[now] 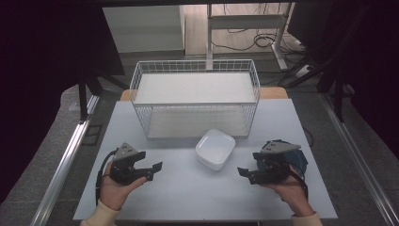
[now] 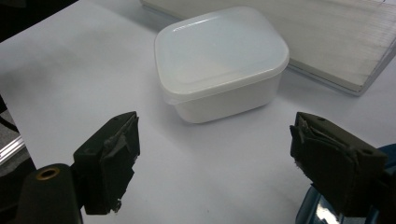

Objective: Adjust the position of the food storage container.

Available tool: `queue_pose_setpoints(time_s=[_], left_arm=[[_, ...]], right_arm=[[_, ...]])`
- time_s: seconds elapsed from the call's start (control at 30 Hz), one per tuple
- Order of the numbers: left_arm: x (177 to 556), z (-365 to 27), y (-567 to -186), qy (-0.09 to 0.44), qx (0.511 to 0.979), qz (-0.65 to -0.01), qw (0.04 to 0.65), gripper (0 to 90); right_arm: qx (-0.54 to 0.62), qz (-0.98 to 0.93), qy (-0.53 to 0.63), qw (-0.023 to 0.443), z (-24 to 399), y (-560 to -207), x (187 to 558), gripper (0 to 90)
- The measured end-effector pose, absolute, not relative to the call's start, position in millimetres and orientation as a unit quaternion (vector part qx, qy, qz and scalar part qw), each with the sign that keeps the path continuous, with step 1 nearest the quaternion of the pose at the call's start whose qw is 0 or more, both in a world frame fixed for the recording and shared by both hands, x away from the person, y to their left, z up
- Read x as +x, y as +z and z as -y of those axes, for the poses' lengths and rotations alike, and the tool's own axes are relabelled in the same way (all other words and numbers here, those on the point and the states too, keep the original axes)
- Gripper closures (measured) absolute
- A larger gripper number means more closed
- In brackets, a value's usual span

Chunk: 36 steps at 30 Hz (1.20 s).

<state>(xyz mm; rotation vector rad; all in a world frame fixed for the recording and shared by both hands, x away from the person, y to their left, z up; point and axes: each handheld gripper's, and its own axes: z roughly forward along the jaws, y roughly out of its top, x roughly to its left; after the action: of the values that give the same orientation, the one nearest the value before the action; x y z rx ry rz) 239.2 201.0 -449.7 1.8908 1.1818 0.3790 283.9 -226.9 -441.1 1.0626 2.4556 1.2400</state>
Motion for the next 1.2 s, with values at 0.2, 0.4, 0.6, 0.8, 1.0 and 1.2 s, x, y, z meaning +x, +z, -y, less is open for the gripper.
queue_pose_setpoints(time_s=[0.2, 0.4, 0.6, 0.8, 1.0, 1.2], left_arm=[[238, -201, -447, 0.151, 0.756, -0.473, 0.426, 22.6], [239, -198, -450, 0.141, 0.76, -0.475, 0.42, 22.4], [241, -197, -453, 0.135, 0.766, -0.474, 0.413, 22.2], [242, -197, -455, 0.133, 0.767, -0.475, 0.411, 22.1], [243, -197, -456, 0.132, 0.768, -0.476, 0.408, 22.0], [243, -196, -457, 0.131, 0.77, -0.475, 0.406, 21.9]], right_arm=[[0.359, -0.828, 0.42, 0.095, 227, -440, 284, 17.4], [0.361, -0.826, 0.422, 0.091, 228, -439, 285, 18.5], [0.362, -0.826, 0.422, 0.095, 228, -435, 288, 20.3], [0.363, -0.828, 0.415, 0.098, 232, -430, 290, 22.7], [0.372, -0.824, 0.415, 0.104, 242, -424, 292, 25.3], [0.378, -0.822, 0.413, 0.106, 249, -419, 298, 29.2]])
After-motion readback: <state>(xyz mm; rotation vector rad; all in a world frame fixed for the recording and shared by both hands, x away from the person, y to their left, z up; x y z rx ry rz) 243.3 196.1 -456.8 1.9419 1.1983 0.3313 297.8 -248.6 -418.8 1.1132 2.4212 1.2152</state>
